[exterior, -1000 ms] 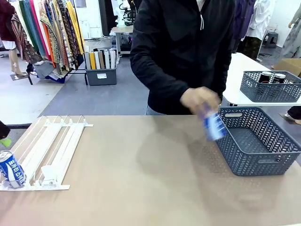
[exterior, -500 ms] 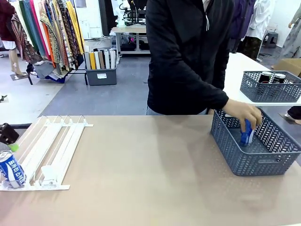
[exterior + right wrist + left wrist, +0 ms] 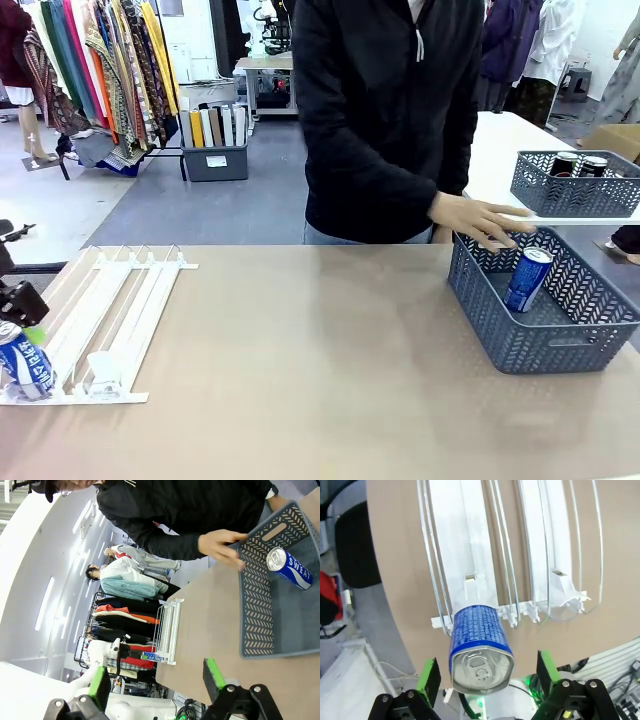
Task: Retrieve and store the cans from the dispenser.
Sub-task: Pick up one can from the Automatic Can Dispenser and place it in the middle of the table.
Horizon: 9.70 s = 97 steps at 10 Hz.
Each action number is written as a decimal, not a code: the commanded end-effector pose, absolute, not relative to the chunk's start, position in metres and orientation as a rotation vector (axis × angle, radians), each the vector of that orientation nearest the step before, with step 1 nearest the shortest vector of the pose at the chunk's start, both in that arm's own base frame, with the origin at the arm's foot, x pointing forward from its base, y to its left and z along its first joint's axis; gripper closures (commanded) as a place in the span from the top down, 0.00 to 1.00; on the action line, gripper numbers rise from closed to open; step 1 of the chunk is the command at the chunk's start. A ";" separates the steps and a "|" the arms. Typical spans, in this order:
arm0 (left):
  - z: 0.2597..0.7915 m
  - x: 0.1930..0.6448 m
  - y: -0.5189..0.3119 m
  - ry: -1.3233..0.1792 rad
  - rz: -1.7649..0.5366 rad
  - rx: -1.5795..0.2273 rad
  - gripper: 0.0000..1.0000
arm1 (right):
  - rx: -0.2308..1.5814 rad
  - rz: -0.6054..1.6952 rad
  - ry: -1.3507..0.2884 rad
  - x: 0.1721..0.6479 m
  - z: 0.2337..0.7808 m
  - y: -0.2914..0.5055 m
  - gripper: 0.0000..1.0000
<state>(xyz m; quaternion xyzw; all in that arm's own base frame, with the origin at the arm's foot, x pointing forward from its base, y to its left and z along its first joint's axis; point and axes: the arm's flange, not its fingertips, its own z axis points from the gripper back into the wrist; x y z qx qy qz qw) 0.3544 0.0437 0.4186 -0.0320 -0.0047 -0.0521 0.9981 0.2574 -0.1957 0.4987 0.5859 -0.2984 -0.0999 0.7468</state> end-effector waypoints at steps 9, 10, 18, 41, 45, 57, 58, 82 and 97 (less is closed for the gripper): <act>0.360 0.298 0.036 0.006 -0.089 0.006 0.00 | 1.302 -0.200 -0.691 0.261 0.500 -0.195 1.00; 0.359 0.298 0.035 0.009 -0.089 0.005 0.00 | 1.302 -0.200 -0.691 0.261 0.500 -0.195 1.00; 0.407 0.304 0.037 -0.125 -0.104 -0.051 0.00 | 1.302 -0.200 -0.691 0.261 0.500 -0.195 1.00; 0.563 0.378 -0.332 -0.243 -0.703 -0.012 0.00 | 1.302 -0.200 -0.691 0.261 0.500 -0.195 1.00; 0.473 0.365 -0.384 -0.226 -0.704 0.139 0.00 | 1.302 -0.200 -0.691 0.261 0.500 -0.195 1.00; 0.413 0.408 -0.436 -0.093 -0.704 0.000 0.00 | 1.302 -0.200 -0.691 0.261 0.500 -0.195 1.00; 0.407 0.423 -0.438 -0.086 -0.647 0.020 0.00 | 1.302 -0.200 -0.691 0.261 0.500 -0.195 1.00; 0.469 0.364 0.168 -0.210 -0.113 -1.138 1.00 | 1.302 -0.200 -0.691 0.261 0.500 -0.195 1.00; 0.488 0.341 0.193 -0.234 -0.112 -1.133 1.00 | 1.302 -0.200 -0.691 0.261 0.500 -0.195 1.00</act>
